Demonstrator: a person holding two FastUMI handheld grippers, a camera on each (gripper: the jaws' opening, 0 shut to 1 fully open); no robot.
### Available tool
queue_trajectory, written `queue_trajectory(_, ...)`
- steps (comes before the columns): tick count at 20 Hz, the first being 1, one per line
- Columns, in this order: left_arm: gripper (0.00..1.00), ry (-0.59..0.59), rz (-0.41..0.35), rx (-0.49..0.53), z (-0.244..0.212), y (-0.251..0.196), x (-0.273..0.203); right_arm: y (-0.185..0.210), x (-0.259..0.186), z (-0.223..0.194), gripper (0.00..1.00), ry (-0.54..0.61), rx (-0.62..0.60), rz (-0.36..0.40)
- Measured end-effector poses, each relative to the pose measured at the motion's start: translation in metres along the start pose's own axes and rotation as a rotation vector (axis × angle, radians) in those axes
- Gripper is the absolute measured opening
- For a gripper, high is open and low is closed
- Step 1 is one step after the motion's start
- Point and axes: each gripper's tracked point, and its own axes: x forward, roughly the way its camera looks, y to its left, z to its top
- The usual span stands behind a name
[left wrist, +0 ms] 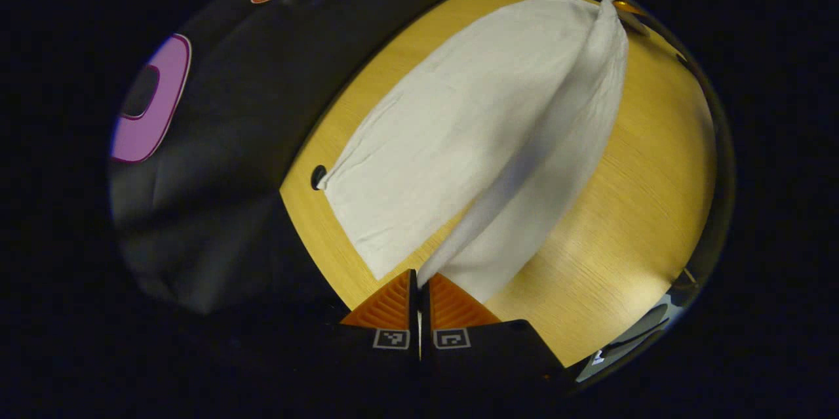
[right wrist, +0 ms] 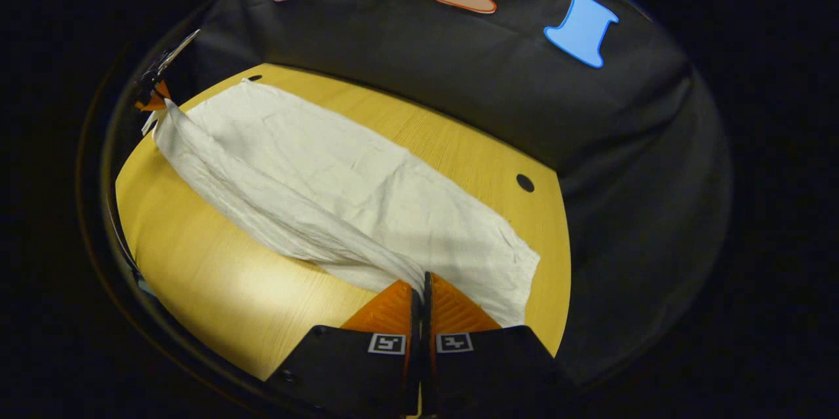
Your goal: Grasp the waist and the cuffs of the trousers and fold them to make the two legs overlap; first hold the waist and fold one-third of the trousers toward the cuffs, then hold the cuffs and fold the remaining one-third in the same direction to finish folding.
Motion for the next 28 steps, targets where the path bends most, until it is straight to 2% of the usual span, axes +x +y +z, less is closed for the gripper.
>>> queue_trajectory(3, 0.0, -0.047, 0.133, -0.081, 0.058, 0.047, 0.018, -0.023, 0.023, 0.055, 0.02, -0.088, 0.04, -0.056)
queue_trajectory(6, 0.0, -0.065, 0.209, -0.104, 0.11, 0.079, 0.052, -0.037, 0.049, 0.094, 0.02, -0.127, 0.089, -0.089)
queue_trajectory(7, 0.0, -0.058, 0.227, -0.108, 0.102, 0.081, 0.052, -0.041, 0.063, 0.104, 0.03, -0.14, 0.103, -0.097)
queue_trajectory(8, 0.0, -0.047, 0.238, -0.122, 0.109, 0.098, 0.078, -0.042, 0.076, 0.112, 0.02, -0.146, 0.112, -0.101)
queue_trajectory(9, 0.0, -0.04, 0.242, -0.134, 0.124, 0.089, 0.087, -0.043, 0.09, 0.117, 0.03, -0.146, 0.126, -0.099)
queue_trajectory(13, 0.0, -0.023, 0.261, -0.182, 0.129, 0.1, 0.147, -0.036, 0.161, 0.122, 0.03, -0.129, 0.191, -0.05)
queue_trajectory(16, 0.0, -0.014, 0.262, -0.178, 0.13, 0.095, 0.182, -0.023, 0.216, 0.103, 0.03, -0.077, 0.185, -0.028)
queue_trajectory(18, 0.0, -0.022, 0.261, -0.183, 0.133, 0.091, 0.197, -0.018, 0.233, 0.092, 0.04, -0.045, 0.192, -0.012)
queue_trajectory(21, 0.0, -0.051, 0.258, -0.219, 0.138, 0.085, 0.208, -0.015, 0.241, 0.093, 0.09, -0.058, 0.222, 0.013)
queue_trajectory(22, 0.0, -0.055, 0.231, -0.245, 0.137, 0.079, 0.211, -0.014, 0.238, 0.097, 0.21, -0.068, 0.253, 0.032)
queue_trajectory(23, 0.09, -0.068, 0.228, -0.268, 0.14, 0.077, 0.21, -0.011, 0.235, 0.102, 0.25, -0.08, 0.288, 0.052)
queue_trajectory(24, 0.31, -0.088, 0.252, -0.291, 0.141, 0.083, 0.207, -0.014, 0.234, 0.106, 0.31, -0.092, 0.312, 0.052)
queue_trajectory(27, 0.86, -0.216, 0.271, -0.437, 0.161, 0.087, 0.18, -0.028, 0.218, 0.113, 0.96, -0.13, 0.331, 0.045)
queue_trajectory(28, 0.98, -0.254, 0.261, -0.487, 0.168, 0.085, 0.169, -0.035, 0.21, 0.113, 0.96, -0.143, 0.331, 0.033)
